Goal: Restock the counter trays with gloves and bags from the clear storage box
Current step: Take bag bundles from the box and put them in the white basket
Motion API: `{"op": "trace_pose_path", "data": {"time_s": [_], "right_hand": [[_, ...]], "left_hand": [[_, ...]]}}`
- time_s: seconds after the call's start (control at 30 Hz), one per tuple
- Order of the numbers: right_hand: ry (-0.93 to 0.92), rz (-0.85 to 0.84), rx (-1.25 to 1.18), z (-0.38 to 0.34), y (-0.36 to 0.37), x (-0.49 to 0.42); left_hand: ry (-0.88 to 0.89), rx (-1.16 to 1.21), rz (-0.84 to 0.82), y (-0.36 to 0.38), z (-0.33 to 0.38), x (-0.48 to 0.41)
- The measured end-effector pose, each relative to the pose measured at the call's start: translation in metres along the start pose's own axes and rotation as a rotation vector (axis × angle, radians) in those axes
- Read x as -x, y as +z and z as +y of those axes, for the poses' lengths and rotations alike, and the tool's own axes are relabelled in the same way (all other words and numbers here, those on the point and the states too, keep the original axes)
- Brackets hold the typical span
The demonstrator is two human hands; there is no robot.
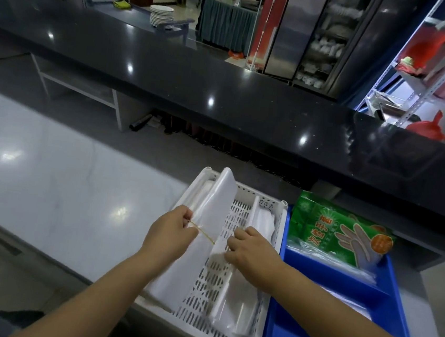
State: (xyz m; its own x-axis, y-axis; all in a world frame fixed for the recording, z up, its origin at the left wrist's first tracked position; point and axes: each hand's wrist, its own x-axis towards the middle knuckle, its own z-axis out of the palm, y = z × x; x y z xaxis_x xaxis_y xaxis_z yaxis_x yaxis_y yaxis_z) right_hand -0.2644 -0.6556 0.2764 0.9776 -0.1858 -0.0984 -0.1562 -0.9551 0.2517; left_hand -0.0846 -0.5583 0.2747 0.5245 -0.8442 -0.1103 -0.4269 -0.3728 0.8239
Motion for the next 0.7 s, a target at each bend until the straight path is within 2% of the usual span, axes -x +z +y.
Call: {"op": "trace_pose_path", "data": {"time_s": [0.17, 0.37, 0.43, 0.5, 0.57, 0.63, 0.7], "right_hand": [[0.110, 0.030, 0.030, 0.001, -0.001, 0.023], [0.197, 0.064, -0.008, -0.003, 0.004, 0.029], [0.209, 0.074, -0.015, -0.004, 0.007, 0.030], [0.214, 0.088, -0.019, -0.003, 0.008, 0.029], [0.212, 0.106, -0.029, -0.003, 0.009, 0.028], [0.206, 0.120, -0.037, -0.003, 0.010, 0.027], [0.202, 0.126, -0.048, -0.003, 0.013, 0.025]], "left_hand": [[0.000, -0.030, -0.059, 0.040, 0.003, -0.002], [0.017, -0.119, -0.054, 0.053, 0.002, 0.000], [0.134, -0.302, -0.036, 0.053, 0.003, 0.004], [0.330, -0.571, -0.004, 0.053, 0.000, 0.005], [0.429, -0.668, -0.099, 0.052, -0.010, 0.004], [0.441, -0.734, -0.269, 0.054, -0.023, 0.006], [0.431, -0.813, -0.349, 0.060, -0.032, 0.010]]}}
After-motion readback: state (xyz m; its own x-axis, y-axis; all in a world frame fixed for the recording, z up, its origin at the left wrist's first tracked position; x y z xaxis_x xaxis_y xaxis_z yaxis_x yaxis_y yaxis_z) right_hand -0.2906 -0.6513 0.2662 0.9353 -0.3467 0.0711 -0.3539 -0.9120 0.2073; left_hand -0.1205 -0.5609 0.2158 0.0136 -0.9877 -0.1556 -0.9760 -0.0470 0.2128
